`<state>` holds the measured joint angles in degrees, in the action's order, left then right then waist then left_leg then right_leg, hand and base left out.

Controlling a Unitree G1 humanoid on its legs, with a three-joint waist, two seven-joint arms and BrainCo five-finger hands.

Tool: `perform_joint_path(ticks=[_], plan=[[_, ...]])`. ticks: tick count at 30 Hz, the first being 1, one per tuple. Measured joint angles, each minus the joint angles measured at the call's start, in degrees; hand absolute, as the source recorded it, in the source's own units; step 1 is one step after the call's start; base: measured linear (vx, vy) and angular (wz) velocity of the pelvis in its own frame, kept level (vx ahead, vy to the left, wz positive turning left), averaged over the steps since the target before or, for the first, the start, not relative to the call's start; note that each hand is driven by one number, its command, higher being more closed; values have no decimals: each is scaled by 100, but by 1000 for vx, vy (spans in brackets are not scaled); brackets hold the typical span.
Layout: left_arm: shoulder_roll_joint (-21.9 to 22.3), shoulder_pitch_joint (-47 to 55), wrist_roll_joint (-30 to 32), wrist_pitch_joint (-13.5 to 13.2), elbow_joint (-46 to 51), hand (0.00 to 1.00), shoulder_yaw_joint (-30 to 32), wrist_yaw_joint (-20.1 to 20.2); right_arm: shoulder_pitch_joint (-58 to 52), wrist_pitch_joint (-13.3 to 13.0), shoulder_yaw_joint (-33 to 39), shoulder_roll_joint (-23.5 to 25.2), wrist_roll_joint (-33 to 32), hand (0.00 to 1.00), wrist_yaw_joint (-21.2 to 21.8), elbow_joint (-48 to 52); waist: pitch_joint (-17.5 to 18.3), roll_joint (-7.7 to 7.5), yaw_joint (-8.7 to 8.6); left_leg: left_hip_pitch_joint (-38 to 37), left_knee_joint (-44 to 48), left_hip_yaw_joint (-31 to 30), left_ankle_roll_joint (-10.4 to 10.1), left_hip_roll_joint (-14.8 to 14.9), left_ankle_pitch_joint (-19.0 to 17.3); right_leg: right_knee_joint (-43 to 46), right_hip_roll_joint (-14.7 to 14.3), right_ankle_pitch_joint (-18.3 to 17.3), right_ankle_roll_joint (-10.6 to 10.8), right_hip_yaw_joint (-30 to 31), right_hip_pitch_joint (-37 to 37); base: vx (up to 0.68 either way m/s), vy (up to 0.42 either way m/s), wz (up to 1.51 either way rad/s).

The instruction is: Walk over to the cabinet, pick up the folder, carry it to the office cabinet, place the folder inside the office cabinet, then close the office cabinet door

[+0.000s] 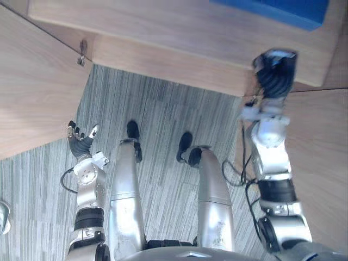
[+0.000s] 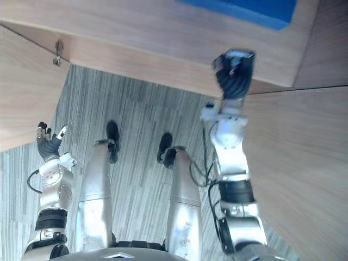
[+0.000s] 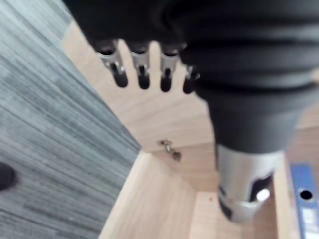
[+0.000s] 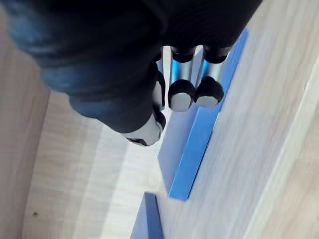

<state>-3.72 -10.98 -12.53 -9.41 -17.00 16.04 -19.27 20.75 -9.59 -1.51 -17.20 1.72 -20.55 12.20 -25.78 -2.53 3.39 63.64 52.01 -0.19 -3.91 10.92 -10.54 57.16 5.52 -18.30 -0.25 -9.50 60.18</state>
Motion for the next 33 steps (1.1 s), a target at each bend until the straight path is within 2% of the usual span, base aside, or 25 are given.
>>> perform_joint_path(ticks=[5,11,16,20,23,26,32,33], plan=[[45,278,178,95,-359,0,-174,143,-1196,-245,-568,325,303,100,475,276,376,-248,-63,-947,-388,167,44,94,-100,-614,-76,44,64,-22,-971,63,20,-12],[155,857,326,154,-685,0,-499,344,-2392,-310,-1167,718,605,100,995,222,886,-293,-115,-2280,-966,404,110,70,-222,-1497,-85,164,142,-27,-2381,170,68,-2],[135,1154,553,183,-1194,0,-790,465,-2888,-272,-1163,1023,912,100,1189,-723,1241,-339,-150,-3281,-1598,628,115,6,-202,-2185,-86,291,232,67,-3314,113,41,-5],[141,1389,722,209,-1691,0,-1075,607,-3061,-160,-1043,1213,1020,100,1207,-1996,1581,-266,-214,-3922,-2246,810,98,-24,-47,-2974,-175,602,269,165,-3905,94,27,-18],[143,1396,840,235,-2102,0,-1154,728,-2932,9,-688,1453,1099,100,1205,-3243,1725,-210,-300,-4425,-2941,1003,90,-54,244,-3932,-279,1092,315,302,-4400,58,32,-26],[141,1436,937,273,-2311,0,-1154,757,-2887,113,-370,1510,1094,100,1179,-3981,1794,-144,-357,-4919,-3505,1210,109,-139,454,-4694,-309,1503,362,453,-4901,66,32,-28],[153,1757,948,287,-2498,0,-1146,907,-2910,280,326,1511,873,100,1159,-5065,2065,-4,-413,-5614,-4326,1420,152,-372,804,-5319,-219,1826,414,598,-5417,0,25,-12],[154,1838,948,318,-2563,0,-1140,954,-2911,326,449,1515,801,0,1160,-5225,2088,5,-412,-5723,-4472,1423,155,-410,865,-5365,-200,1845,422,597,-5461,-55,17,1]])
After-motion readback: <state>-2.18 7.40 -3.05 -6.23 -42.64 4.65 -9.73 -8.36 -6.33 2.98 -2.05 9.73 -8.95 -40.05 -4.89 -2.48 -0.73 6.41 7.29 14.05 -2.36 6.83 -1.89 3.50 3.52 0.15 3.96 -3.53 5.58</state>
